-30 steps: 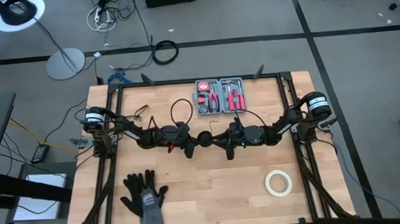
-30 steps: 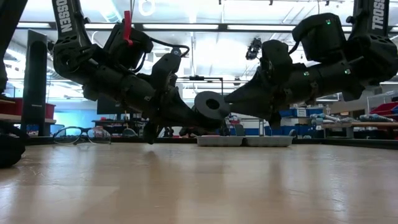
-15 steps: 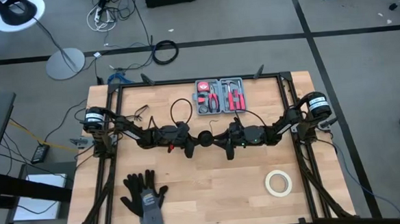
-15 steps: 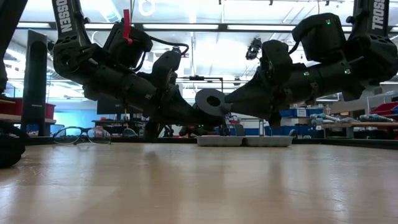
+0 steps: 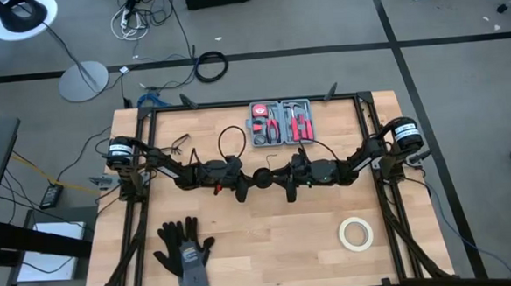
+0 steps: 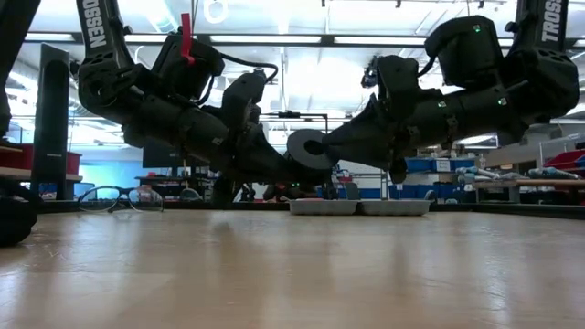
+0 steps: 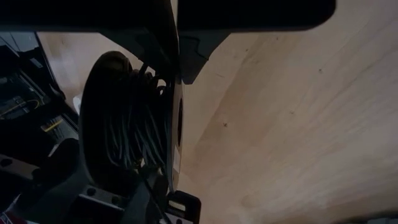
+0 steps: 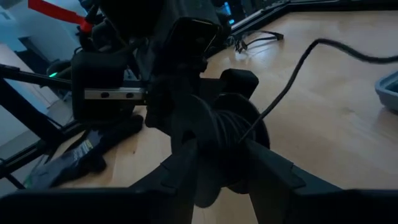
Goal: Coil cords
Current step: Coil the black wire onto the black spool
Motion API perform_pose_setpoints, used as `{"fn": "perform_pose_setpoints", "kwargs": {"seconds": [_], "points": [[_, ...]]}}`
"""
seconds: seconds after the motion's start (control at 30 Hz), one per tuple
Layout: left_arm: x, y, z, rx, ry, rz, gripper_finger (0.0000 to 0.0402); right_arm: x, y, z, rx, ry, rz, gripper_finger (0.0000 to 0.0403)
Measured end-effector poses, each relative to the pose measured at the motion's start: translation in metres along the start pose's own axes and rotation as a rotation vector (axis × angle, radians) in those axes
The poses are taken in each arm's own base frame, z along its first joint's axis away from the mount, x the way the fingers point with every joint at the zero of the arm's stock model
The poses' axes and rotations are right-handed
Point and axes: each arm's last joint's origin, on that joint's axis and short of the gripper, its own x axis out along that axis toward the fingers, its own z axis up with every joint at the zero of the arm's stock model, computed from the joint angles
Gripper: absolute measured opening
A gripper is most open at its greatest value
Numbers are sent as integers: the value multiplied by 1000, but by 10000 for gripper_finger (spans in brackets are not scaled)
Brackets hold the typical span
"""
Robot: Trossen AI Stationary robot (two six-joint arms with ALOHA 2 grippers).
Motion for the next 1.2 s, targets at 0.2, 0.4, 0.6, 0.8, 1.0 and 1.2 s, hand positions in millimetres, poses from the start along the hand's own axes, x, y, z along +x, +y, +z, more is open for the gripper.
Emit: {"fn": "perform_pose_setpoints", "kwargs": {"seconds": [0.2,0.4,0.6,0.8,1.0,1.2], "points": [[0,0,0,0,2,-4,1,0,0,0,0,0,-3,112],[0,0,0,1,1,-5,1,0,0,0,0,5,7,93],[0,0,0,1,1,-5,1,0,0,0,0,5,9,62],[0,0,0,0,-2,2,1,0,1,0,1,5,17,14],[0,0,1,0,-10,-4,1,0,1,0,-9,7,19,5],[0,0,1,0,-25,9,6,0,1,0,-17,6,12,3]]}}
